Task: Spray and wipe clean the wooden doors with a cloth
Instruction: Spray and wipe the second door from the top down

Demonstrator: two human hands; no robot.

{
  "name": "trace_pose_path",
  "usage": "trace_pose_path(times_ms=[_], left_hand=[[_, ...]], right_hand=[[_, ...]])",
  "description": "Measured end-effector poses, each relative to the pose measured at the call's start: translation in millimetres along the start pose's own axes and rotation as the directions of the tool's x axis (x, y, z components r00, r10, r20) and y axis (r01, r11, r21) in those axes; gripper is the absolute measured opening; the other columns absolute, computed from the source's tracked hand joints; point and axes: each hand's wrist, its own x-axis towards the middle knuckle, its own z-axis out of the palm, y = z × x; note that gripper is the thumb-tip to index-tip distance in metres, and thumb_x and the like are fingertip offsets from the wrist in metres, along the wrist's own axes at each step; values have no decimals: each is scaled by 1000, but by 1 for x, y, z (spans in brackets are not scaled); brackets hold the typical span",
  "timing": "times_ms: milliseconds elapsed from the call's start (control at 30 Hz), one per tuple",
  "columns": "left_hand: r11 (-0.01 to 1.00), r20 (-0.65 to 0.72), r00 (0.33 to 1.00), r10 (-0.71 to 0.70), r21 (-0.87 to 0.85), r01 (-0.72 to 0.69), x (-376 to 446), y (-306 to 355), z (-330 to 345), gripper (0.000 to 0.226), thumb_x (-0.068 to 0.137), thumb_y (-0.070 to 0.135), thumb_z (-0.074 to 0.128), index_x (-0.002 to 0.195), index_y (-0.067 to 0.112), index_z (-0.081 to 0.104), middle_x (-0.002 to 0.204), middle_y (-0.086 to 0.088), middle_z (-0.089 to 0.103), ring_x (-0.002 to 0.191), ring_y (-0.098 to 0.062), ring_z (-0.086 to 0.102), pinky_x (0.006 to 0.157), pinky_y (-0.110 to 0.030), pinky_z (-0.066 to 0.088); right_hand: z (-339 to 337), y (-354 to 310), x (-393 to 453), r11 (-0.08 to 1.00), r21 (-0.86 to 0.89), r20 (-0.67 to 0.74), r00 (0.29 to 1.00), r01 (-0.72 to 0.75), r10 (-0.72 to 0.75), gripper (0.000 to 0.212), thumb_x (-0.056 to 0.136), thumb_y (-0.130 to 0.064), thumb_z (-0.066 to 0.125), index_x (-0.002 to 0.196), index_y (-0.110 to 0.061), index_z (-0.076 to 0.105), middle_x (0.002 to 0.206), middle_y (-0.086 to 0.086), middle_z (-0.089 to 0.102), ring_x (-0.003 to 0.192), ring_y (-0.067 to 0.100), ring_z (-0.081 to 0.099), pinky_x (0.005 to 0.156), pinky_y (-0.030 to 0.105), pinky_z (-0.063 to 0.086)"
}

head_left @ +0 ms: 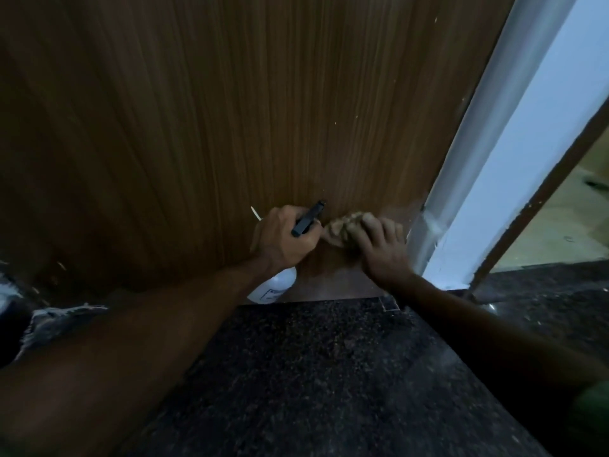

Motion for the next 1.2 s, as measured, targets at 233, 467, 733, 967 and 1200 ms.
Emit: trace_pose_path(times_ms=[233,467,733,967,1200], left_hand=[[998,68,997,46,36,-48,5,30,18,41,89,39,59,57,18,44,50,3,50,44,-13,48,47,-27,25],[994,78,991,109,-10,-108,13,58,33,45,94,34,64,56,23,43,47,7,47,41,-12,45,43,-27,25],[992,89,988,124,-39,-121,15,68,47,43,89,41,60,57,18,44,49,3,48,42,-15,44,45,-29,26],[993,120,988,101,-69,-93,15,76,62,45,90,39,62,54,23,39,46,7,43,41,-11,40,48,-27,25],[1000,224,975,-6,-27,12,5,60,80,41,87,45,60,65,11,60,56,-3,62,49,-22,61,48,-42,47]], right_hand=[[-14,-7,-25,991,75,109,989,-112,103,48,88,-5,46,132,-9,64,128,20,63,109,41,60,88,49,50],[-16,0,-14,954,45,-103,949,-296,299,32,107,-7,43,124,-10,70,115,18,66,100,38,61,81,46,54],[-29,22,-16,890,111,43,897,-441,439,34,88,-7,64,122,-8,62,131,19,57,118,38,56,86,45,52],[-30,25,-51,870,136,123,879,-474,460,53,75,-2,78,121,-14,55,118,15,54,100,35,56,60,38,50],[-35,32,-14,813,140,9,822,-565,570,61,67,9,66,124,-10,55,123,16,51,108,33,50,65,29,36]])
